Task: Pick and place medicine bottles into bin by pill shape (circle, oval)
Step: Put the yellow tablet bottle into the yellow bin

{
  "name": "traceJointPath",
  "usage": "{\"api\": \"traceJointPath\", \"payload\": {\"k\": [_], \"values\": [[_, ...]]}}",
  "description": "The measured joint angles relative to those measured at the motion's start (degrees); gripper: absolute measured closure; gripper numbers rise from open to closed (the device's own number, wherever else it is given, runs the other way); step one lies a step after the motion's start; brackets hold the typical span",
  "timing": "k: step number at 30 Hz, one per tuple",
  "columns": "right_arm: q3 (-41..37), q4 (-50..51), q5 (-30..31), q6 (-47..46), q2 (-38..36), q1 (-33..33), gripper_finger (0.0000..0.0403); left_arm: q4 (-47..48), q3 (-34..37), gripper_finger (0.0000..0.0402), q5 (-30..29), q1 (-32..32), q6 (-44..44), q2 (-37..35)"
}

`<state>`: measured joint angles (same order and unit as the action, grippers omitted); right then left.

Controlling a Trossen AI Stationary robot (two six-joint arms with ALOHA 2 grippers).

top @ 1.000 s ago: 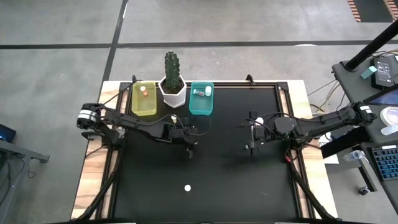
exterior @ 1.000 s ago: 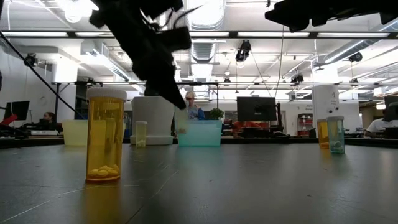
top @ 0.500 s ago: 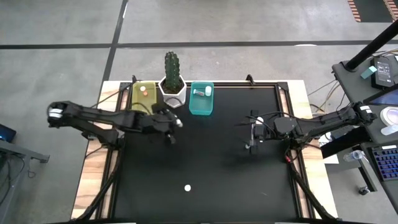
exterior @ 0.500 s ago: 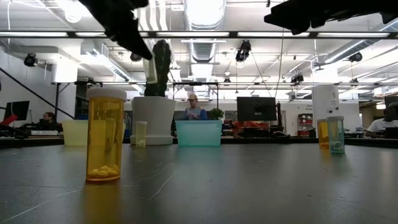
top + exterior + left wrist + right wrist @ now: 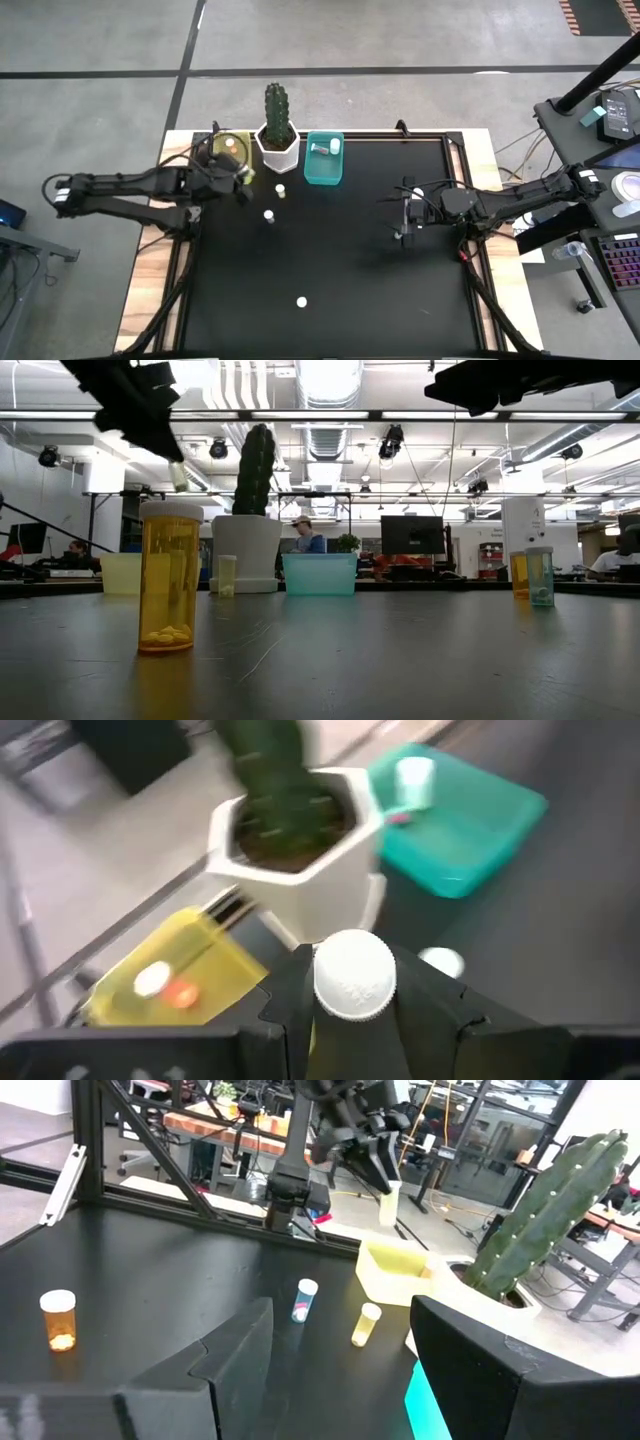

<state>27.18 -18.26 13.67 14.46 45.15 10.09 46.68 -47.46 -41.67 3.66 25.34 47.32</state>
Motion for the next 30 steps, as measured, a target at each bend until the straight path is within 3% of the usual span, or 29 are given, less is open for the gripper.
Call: {"api": "traceJointPath", "payload": {"k": [6,12,19,24,30], "values": [[0.0,0.02,0.0,0.06,0.02,0.0,0.0172,0.33,2.86,0.0306,-0.72,9.19,4.19,-2.48],[0.0,0.02,0.0,0.61,0.02,0.0,0.0172,-0.18,3.22,0.0306,-0.17,21.83,1.28,0.96],[0.0,0.05,0.0,0.76,0.02,0.0,0.0172,-10.3,4.26,0.0306,13.43,35.87,-7.89,8.3],[0.0,0.11,-0.02,0.56,0.02,0.0,0.0172,-15.12,5.95,0.0306,17.46,42.94,-9.23,12.79],[0.0,0.59,-0.04,-0.06,0.02,0.0,0.0172,-19.16,6.81,0.0306,21.14,46.2,-9.29,17.31]]}}
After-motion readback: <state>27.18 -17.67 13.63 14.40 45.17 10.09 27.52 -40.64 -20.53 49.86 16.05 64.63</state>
